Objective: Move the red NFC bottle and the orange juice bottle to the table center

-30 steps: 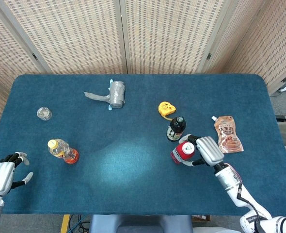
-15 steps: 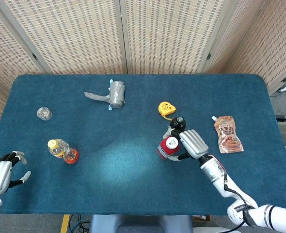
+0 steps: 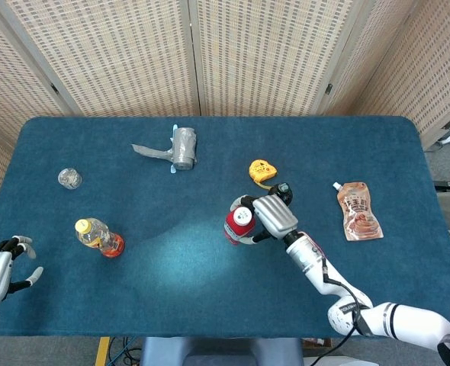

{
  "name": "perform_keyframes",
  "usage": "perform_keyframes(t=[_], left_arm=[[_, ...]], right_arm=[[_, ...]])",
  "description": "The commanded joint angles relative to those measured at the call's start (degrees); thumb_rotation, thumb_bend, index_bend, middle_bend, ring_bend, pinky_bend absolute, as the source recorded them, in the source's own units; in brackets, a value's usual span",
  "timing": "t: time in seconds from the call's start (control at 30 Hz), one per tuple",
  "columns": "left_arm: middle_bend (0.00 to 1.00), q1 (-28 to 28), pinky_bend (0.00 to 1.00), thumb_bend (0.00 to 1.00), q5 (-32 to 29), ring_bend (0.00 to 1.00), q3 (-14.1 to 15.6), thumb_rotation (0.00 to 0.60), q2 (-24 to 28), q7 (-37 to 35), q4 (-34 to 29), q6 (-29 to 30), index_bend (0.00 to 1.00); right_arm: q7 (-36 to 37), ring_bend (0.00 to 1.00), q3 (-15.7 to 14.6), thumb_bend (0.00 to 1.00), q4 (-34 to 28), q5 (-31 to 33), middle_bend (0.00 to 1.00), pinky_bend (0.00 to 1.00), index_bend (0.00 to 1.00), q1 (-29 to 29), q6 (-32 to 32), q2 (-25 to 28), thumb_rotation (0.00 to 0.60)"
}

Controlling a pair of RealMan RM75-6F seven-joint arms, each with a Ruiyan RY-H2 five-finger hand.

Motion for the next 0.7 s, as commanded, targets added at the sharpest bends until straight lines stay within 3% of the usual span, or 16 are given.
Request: perform_keyframes(t=[0.03,0.7], left_arm=[[0.33,0.02,0.45,0.21,-0.24,0.32,-0.2,0.6,0.2,-0.21,-0.03,0.01,0.53],[0.33,0.04,0.45,0.21,-0.49,0.32,-0.11,0.6,0.75,-0.61,-0.4,-0.37,0.58]], right_arm=[[-0.77,0.51,0.5,0.07,1.01,0.99,0.52,0.6,0.42,0.9,-0.41,-1.28,0.6],[-5.25,0.51,3.78,0.07,9.8,8.36,0.52,0.6,0.42,8.52,-4.12,-8.9,0.6]])
